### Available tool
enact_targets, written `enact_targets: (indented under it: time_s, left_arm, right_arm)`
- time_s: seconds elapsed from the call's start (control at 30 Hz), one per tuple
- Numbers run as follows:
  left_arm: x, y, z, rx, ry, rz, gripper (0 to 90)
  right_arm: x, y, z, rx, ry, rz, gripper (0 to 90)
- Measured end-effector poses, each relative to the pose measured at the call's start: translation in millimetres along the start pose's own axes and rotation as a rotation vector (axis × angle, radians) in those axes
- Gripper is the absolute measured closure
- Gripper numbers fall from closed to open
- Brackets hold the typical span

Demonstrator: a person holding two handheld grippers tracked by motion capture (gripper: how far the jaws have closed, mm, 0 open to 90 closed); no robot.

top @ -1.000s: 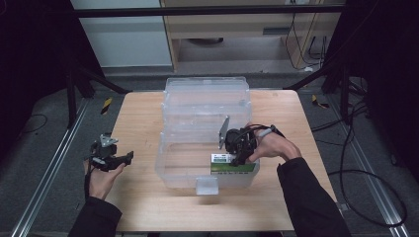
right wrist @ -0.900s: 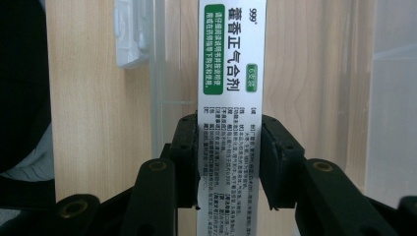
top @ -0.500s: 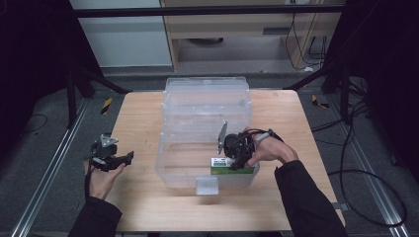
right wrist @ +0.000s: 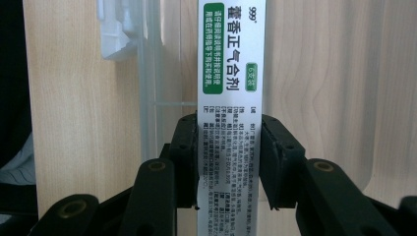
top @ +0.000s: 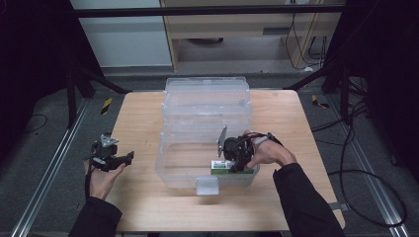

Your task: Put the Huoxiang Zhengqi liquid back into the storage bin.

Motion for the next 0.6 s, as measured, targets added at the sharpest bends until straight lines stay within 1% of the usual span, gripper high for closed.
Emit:
enact_targets:
  time_s: [0.07,0.1,0.23,0.3,0.33,0.37,0.4,0.43,0.47,0.5,0.57,0.6]
  left_arm:
    - [0.0,0.0,0.1,-0.001,0.000,0.000,32.3]
    - [0.2,0.2,0.0,0.000,-0.001,0.002,32.2]
    - [0.3,0.4,-0.6,0.000,0.000,0.002,32.2]
    - [0.1,0.1,-0.1,0.000,0.000,0.001,32.2]
    - [0.2,0.0,0.2,-0.001,0.000,0.001,32.2]
    - [0.4,0.0,0.8,0.000,-0.002,0.000,32.2]
    - [0.4,0.0,0.8,0.000,-0.002,0.000,32.2]
    - [0.4,0.0,1.1,-0.001,-0.004,0.000,32.2]
    - [0.4,0.0,1.1,-0.001,-0.004,0.000,32.2]
    - [0.3,-0.1,1.2,-0.001,-0.004,-0.001,32.2]
    - [0.0,-0.4,1.2,-0.001,-0.005,-0.002,32.2]
    - [0.0,-0.4,1.2,-0.001,-0.005,-0.002,32.2]
  right_arm:
    - [0.3,-1.1,0.6,0.000,0.004,0.001,63.3]
    - [0.3,-2.3,-0.1,0.005,-0.002,-0.011,63.2]
    - [0.1,-2.2,0.3,0.001,0.003,-0.002,62.2]
    - [-2.2,0.5,-0.9,0.012,-0.008,-0.006,58.5]
    - [-2.2,0.5,-0.9,0.012,-0.008,-0.006,58.5]
    - [-3.0,4.9,-1.1,0.011,-0.016,0.011,56.9]
    - [-3.0,4.9,-1.1,0.011,-0.016,0.011,56.9]
    - [-3.2,10.7,-0.8,-0.001,-0.025,0.038,55.8]
    - [-3.4,14.0,-0.8,-0.008,-0.030,0.052,55.0]
    - [-3.4,14.0,-0.8,-0.008,-0.030,0.052,55.0]
    - [-4.3,24.8,1.1,-0.040,-0.045,0.095,54.0]
    - [-4.3,24.8,1.1,-0.040,-0.045,0.095,54.0]
Point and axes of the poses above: each handheld gripper's, and its own axes: y roughly backward along the jaws, x roughly out of its top, z roughly to its right, the point moved 9 cm from there along -y, roughly forward along the jaws, and after that the axes turned 5 degrees about -z, right-handed, at the moved point
